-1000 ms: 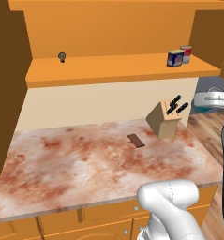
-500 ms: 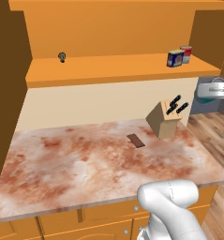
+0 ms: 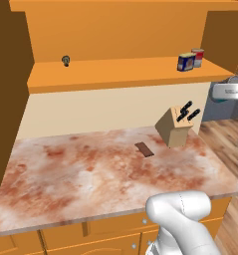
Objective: Pick the cans from the counter and place them in their designated side in the cabinet.
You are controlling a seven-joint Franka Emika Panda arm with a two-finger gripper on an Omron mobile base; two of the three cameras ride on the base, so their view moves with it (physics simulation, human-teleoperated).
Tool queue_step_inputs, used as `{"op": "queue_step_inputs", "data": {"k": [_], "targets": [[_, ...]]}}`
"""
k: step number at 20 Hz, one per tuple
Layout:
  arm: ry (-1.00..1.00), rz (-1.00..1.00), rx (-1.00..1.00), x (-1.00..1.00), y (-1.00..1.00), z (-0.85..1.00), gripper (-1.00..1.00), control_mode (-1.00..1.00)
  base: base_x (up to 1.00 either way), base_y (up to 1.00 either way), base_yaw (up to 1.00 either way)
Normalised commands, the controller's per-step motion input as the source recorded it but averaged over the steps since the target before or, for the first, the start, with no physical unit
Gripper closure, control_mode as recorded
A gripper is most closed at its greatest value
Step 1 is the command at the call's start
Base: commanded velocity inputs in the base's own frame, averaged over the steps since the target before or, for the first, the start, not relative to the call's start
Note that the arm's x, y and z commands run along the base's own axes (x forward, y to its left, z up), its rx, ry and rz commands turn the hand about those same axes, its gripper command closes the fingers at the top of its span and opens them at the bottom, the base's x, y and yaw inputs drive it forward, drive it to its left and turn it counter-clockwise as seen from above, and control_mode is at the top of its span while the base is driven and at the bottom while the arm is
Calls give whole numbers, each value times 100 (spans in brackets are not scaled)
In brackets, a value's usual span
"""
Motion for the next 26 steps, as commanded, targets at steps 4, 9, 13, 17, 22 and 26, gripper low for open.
{"op": "queue_step_inputs", "data": {"k": [4, 9, 13, 17, 22, 26], "targets": [[-7, 0, -2, 2, 0, 14, 100, -100, 0, 0, 0], [-2, 0, -2, 15, 0, 10, 100, -100, 0, 0, 0], [0, 0, -2, 20, 0, 6, 100, -100, 0, 0, 0], [0, 0, -2, 23, 0, 3, 100, -100, 0, 0, 0], [0, 0, -2, 26, 0, 0, 100, -100, 0, 0, 0], [0, 0, -2, 25, 0, 2, 100, -100, 0, 0, 0]]}}
